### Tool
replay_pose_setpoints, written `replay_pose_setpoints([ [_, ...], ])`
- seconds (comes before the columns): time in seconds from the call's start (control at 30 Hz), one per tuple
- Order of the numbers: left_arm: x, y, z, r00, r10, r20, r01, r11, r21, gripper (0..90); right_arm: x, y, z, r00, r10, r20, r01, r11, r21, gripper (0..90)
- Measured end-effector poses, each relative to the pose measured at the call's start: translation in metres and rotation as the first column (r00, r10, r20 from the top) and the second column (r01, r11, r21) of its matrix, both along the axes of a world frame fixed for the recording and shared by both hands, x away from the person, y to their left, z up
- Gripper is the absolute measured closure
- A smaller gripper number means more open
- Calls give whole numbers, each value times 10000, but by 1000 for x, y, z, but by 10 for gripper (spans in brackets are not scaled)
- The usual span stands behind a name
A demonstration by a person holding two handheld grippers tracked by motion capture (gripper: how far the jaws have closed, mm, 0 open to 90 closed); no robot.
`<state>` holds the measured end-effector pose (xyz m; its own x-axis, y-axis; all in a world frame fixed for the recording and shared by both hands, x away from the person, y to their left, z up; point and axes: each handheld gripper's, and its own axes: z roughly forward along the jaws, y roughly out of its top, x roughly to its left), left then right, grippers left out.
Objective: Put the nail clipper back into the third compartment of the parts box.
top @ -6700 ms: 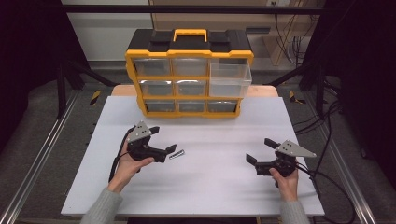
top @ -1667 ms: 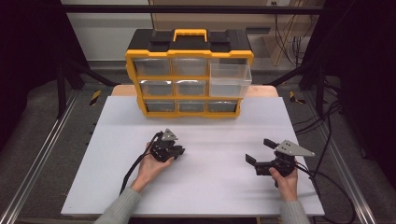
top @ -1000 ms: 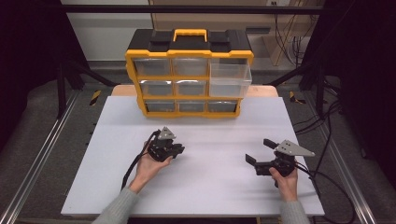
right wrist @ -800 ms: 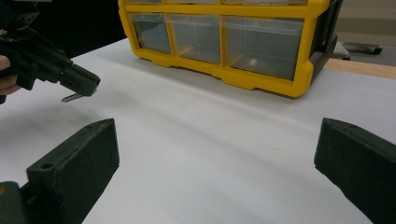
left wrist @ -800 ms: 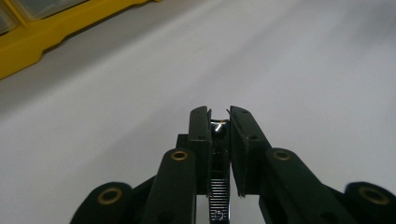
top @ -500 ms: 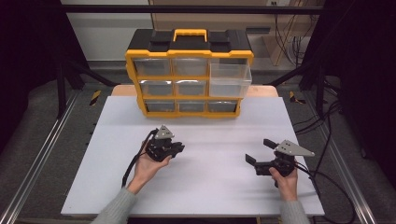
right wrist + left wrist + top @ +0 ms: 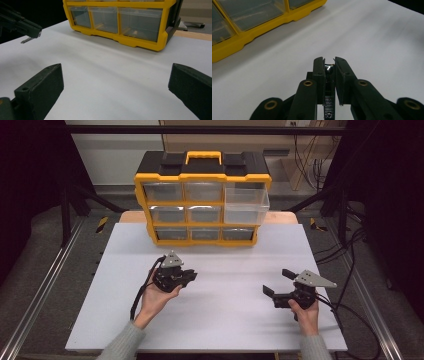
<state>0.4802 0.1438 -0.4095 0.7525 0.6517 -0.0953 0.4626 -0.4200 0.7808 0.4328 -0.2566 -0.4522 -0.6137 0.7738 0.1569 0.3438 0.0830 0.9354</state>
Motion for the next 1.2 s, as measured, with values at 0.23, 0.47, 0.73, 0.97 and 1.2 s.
replay_pose_setpoints([
  [0.23,-4,2,12,9998,47,198,-42,9997,-231,790,0,-1,0,10000,-1,-28,1,10000,8,5],
  [0.47,-8,5,22,9992,23,390,-6,9991,-424,790,1,-1,-1,10000,-9,-50,9,10000,-41,5],
  [0.73,-12,5,34,9982,-67,595,102,9982,-599,790,1,-1,-1,10000,-36,-53,35,10000,-57,4],
  [0.97,-16,7,45,9970,-88,767,146,9970,-760,790,1,-1,-1,10000,-45,-38,45,9999,-97,4],
  [1.2,-17,9,53,9960,-53,891,137,9955,-941,790,1,-1,-1,10000,-54,-42,53,9999,-127,4],
])
